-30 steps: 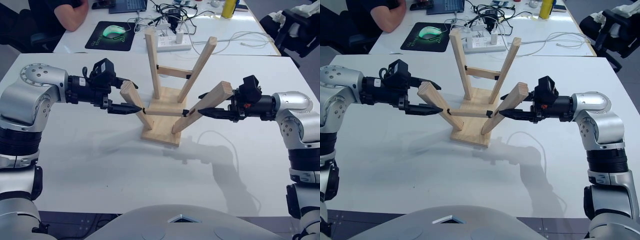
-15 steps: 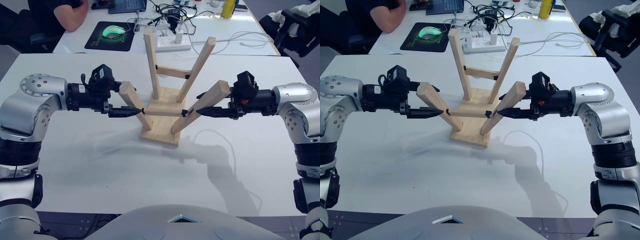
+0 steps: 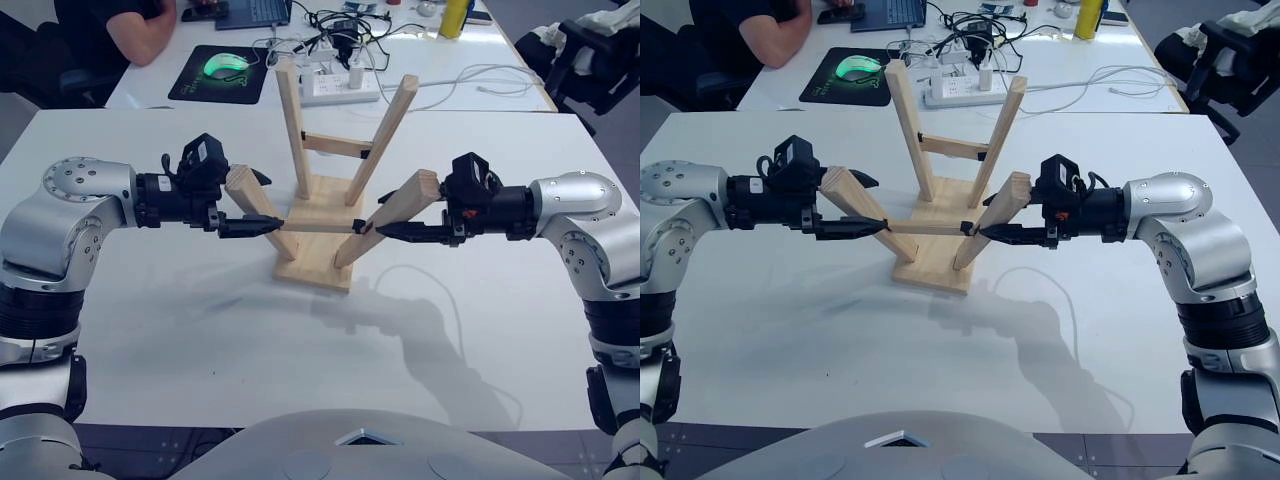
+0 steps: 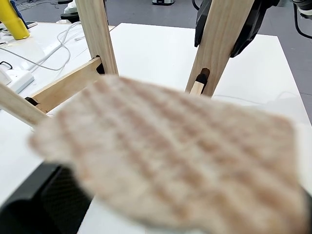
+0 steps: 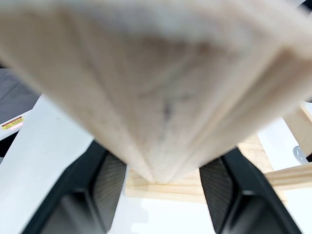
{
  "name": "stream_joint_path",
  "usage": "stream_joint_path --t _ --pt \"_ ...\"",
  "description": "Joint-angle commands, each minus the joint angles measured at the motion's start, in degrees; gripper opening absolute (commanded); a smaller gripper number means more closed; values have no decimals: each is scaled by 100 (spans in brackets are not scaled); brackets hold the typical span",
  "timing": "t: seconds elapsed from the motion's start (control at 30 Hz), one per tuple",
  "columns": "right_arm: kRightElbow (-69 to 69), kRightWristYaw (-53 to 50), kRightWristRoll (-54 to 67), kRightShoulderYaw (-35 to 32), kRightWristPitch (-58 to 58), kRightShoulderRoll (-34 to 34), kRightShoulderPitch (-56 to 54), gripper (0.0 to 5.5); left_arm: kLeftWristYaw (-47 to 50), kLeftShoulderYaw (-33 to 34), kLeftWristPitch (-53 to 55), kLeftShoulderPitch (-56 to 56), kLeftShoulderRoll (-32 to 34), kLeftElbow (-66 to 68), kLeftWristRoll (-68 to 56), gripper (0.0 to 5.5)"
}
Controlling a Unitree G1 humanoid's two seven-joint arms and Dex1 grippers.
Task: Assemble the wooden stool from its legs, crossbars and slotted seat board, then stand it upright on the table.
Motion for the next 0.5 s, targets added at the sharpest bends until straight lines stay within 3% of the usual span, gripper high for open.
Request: stream_joint_path --t 0.03,0.5 --pt "357 -139 -564 609 452 -5 222 207 94 59 -1 77 -47 -90 -18 390" --pt "9 -357 -884 1071 373 -123 58 207 291 158 71 173 -99 -247 -111 390"
